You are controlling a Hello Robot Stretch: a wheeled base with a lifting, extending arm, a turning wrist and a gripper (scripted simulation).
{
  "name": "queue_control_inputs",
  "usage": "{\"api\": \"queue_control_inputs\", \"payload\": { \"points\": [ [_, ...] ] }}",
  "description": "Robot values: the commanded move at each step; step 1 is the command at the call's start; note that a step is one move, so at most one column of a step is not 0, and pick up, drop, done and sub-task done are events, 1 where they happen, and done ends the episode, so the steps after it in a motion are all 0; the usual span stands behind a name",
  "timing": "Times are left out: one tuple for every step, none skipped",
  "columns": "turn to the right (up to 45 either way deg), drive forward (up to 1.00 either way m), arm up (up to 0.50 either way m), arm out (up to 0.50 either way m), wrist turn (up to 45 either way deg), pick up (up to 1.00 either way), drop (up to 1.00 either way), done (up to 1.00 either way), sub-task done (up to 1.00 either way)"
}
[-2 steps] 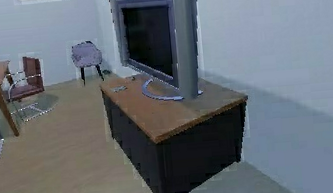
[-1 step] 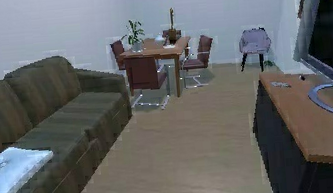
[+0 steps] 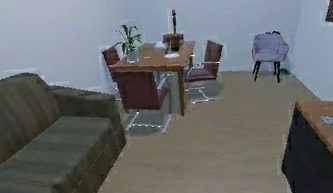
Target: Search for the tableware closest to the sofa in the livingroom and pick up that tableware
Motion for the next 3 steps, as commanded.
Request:
{"api": "queue_control_inputs", "payload": {
  "points": [
    [12.0,0.00,0.00,0.00,0.0,0.00,0.00,0.00,0.00],
    [0.0,1.00,0.00,0.00,0.0,0.00,0.00,0.00,0.00],
    [0.0,0.95,0.00,0.00,0.0,0.00,0.00,0.00,0.00]
  ]
}}
